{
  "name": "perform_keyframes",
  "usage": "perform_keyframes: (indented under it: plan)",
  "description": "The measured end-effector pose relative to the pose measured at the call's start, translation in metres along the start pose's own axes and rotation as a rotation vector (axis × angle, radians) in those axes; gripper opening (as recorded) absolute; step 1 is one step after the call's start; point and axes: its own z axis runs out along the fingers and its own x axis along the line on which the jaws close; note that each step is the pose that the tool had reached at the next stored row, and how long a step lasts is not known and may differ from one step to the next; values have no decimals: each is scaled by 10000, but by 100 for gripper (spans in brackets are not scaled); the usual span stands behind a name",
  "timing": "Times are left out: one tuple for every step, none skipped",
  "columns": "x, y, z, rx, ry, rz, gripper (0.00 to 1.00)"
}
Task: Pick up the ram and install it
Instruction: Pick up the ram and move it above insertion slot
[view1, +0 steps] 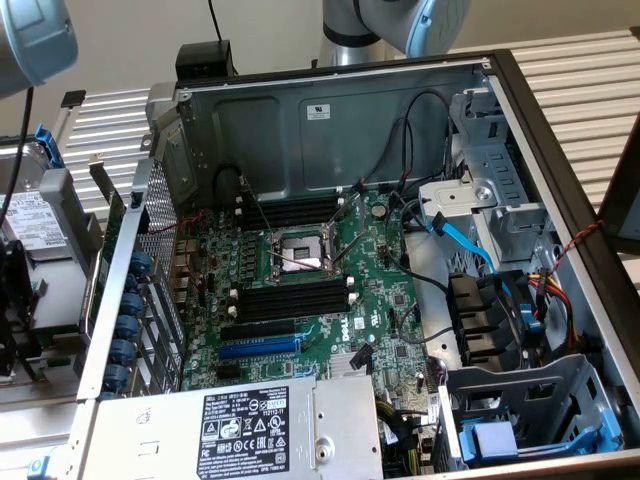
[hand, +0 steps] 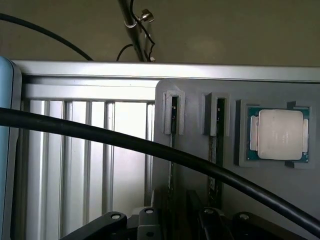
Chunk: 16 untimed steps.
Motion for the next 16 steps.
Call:
perform_keyframes:
  plan:
    - [-3, 0, 1, 0, 0, 0, 33]
    - [-6, 0, 1, 0, 1, -1, 33]
    - [-8, 0, 1, -1, 2, -1, 33]
    - [-10, 0, 2, -3, 3, -1, 33]
    - [-10, 0, 3, -3, 4, -1, 33]
    - [-11, 1, 4, -5, 5, 0, 33]
    - [-11, 0, 6, -4, 5, 0, 33]
    - [-11, 0, 9, -2, 3, 0, 33]
    - [-11, 0, 12, -2, 4, 0, 33]
    - [-11, 0, 16, -2, 4, 0, 33]
    - [-11, 0, 20, -1, 3, 0, 33]
    - [-11, 0, 23, -2, 4, 0, 33]
    - [-11, 0, 25, -2, 5, 0, 33]
    - [-11, 0, 26, -3, 7, 0, 33]
    - [-11, 0, 27, -3, 8, 0, 33]
    - [-11, 0, 27, -3, 8, 0, 33]
